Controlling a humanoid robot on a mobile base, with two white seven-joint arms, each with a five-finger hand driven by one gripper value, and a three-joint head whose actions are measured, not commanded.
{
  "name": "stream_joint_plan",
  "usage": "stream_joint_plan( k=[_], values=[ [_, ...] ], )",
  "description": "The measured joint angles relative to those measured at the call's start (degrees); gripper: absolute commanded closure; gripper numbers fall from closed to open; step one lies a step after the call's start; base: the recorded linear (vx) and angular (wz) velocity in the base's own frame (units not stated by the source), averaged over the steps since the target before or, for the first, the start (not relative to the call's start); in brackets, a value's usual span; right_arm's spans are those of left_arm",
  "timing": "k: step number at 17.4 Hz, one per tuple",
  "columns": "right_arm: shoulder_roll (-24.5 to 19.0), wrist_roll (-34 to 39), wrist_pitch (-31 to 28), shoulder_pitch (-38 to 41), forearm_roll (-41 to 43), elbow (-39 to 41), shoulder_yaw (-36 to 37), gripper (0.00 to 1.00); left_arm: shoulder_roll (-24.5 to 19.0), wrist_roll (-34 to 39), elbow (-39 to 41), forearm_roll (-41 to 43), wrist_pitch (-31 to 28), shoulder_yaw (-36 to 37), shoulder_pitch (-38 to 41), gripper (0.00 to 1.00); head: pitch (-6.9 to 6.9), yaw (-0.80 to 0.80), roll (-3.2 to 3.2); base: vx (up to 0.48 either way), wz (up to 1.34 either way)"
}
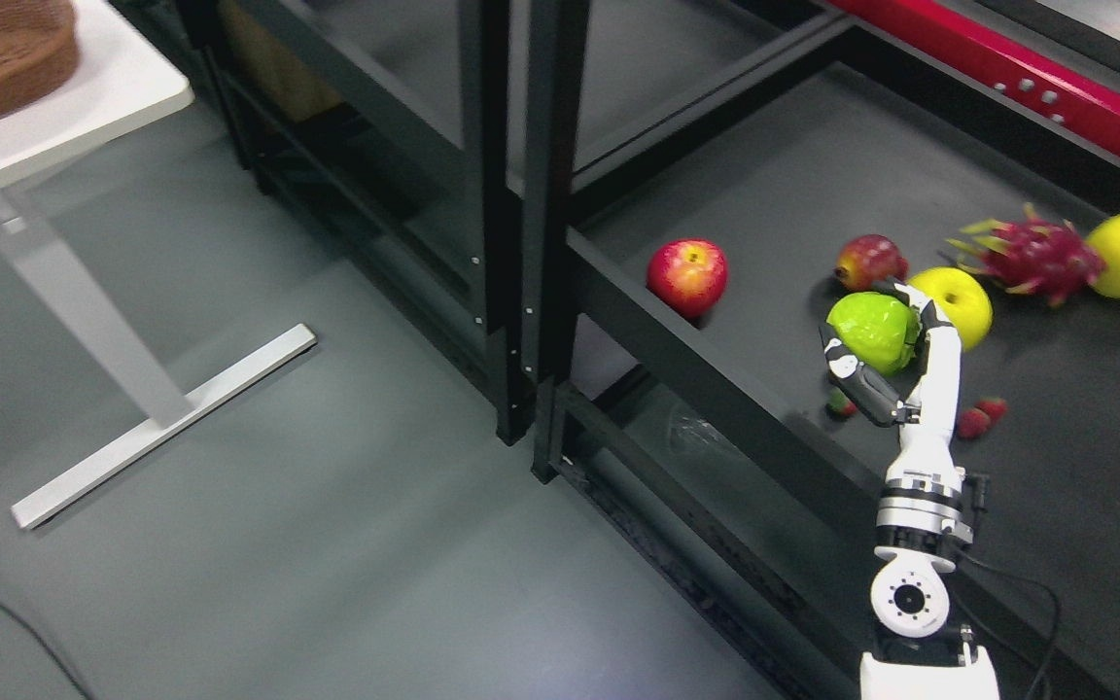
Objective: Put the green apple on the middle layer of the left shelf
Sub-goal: 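Hold the green apple in the right hand while driving to the shelf, then lower the green apple onto the shelf tray and open the right hand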
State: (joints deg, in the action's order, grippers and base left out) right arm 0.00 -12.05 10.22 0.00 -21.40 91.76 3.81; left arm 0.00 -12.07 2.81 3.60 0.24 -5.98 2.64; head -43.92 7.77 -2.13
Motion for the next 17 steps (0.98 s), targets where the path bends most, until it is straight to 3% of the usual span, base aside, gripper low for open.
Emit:
stream_joint_plan(
  k=[8,17],
  values=[
    [0.0,-0.1,-1.8,0.0,-0.2,0.0,0.1,1.0,0.0,0.0,0.0,0.0,0.0,0.0,0.0,0.0,0.0,0.0,0.0,0.008,-0.88],
    [0.0,-0.1,-3.2,-0.1,-0.6,-0.4,0.2,1.0,0.0,0.0,0.0,0.0,0.0,0.0,0.0,0.0,0.01,0.0,0.0,0.129,-0.37]
  ],
)
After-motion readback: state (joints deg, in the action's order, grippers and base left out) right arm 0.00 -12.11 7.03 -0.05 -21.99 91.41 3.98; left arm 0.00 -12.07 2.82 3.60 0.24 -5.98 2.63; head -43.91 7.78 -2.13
